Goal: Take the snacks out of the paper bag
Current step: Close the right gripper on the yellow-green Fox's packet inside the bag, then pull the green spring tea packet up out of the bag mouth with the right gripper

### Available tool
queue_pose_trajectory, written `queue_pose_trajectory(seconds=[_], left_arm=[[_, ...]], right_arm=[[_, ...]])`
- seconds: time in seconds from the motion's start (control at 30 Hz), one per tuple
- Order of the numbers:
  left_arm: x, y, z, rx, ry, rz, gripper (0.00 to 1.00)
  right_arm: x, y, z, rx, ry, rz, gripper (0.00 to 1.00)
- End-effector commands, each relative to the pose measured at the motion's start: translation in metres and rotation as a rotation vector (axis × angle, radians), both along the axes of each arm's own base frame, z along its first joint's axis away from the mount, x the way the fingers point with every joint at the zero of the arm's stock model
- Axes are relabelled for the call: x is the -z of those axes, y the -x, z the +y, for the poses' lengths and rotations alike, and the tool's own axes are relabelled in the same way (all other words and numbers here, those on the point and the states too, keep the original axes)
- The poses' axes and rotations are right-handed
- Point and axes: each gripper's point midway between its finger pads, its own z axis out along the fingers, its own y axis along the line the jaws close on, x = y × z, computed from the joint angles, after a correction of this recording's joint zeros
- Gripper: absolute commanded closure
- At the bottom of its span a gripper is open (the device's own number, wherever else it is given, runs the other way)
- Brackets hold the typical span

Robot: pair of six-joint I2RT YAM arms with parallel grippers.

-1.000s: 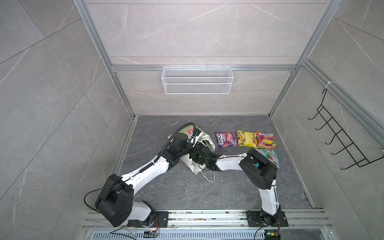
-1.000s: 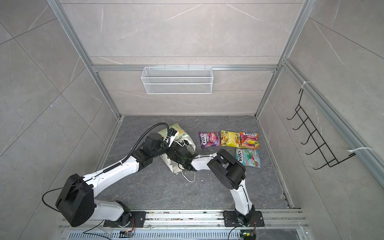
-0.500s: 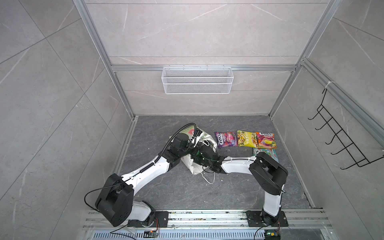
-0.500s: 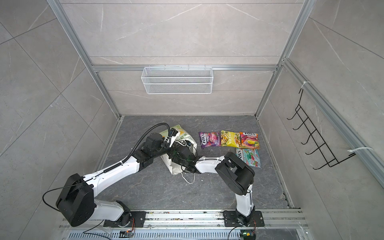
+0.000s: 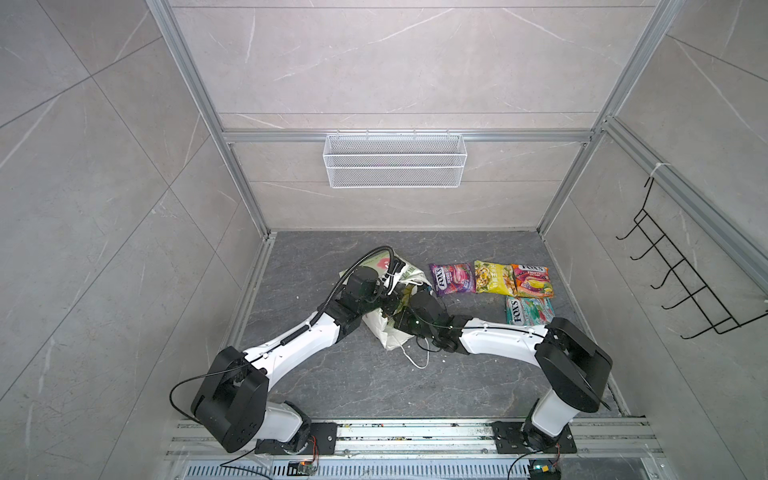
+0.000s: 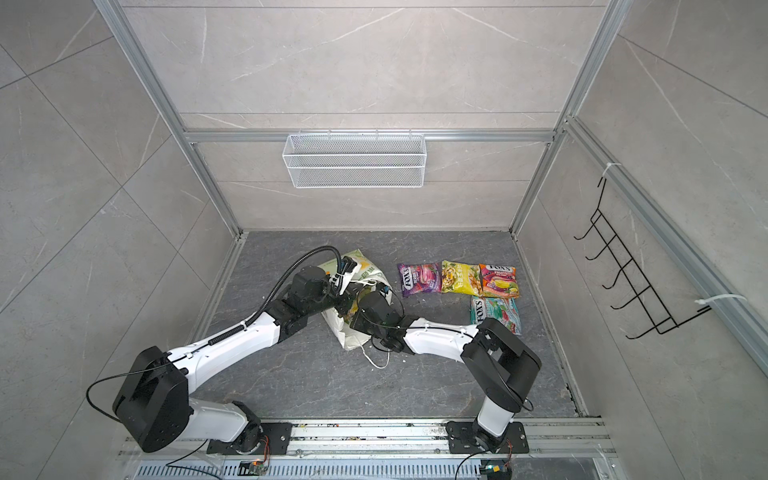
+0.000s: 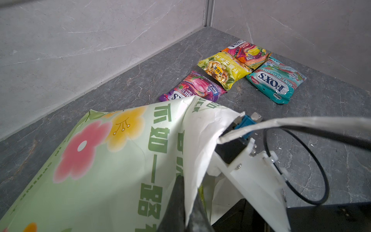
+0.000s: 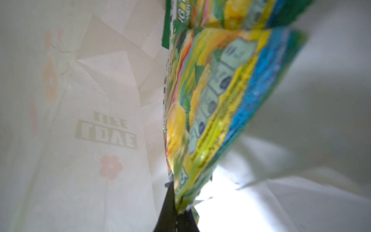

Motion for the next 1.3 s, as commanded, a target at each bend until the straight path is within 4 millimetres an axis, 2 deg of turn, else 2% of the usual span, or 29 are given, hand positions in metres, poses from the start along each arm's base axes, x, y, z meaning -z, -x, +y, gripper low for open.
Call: queue_pose_trajectory(seconds=[0.0, 0.1, 0.2, 0.33, 0.43, 0.57, 0.77, 0.9, 1.1, 1.27], left_arm=[[-0.007, -0.004, 0.001, -0.019, 0.018, -0.03, 1.0], [-0.005, -0.003, 0.0, -0.014, 0.021, -0.026, 1.0], [-0.004, -0.004, -0.001, -0.016, 0.02, -0.029, 1.0], [-0.007, -0.002, -0.001, -0.012, 0.034, -0.023, 1.0], [-0.006, -0.003, -0.001, -0.012, 0.029, -0.023, 1.0], [-0.014, -0.002, -0.001, -0.013, 0.044, -0.023, 1.0], [-0.016, 0.0, -0.001, -0.012, 0.049, -0.021, 1.0], [-0.017, 0.002, -0.001, -0.004, 0.056, -0.019, 1.0], [-0.021, 0.002, -0.004, 0.009, 0.06, -0.016, 1.0], [-0.021, 0.001, -0.004, 0.008, 0.056, -0.022, 1.0]], right_arm=[[-0.005, 0.006, -0.017, 0.017, 0.057, -0.016, 0.97], [0.005, 0.01, -0.024, 0.02, 0.085, 0.002, 0.94], [0.012, 0.011, -0.029, 0.012, 0.121, -0.009, 0.84], [0.004, 0.007, -0.028, 0.004, 0.122, -0.05, 0.66], [0.004, 0.001, -0.03, 0.008, 0.133, -0.075, 0.59], [-0.001, -0.005, -0.025, -0.016, 0.119, -0.111, 0.56], [0.007, -0.012, -0.024, 0.012, 0.104, -0.092, 0.51], [0.014, -0.02, -0.03, 0.06, 0.123, -0.081, 0.48], [0.028, -0.028, -0.026, 0.071, 0.114, -0.071, 0.47], [0.028, -0.037, -0.015, 0.051, 0.07, -0.101, 0.49]])
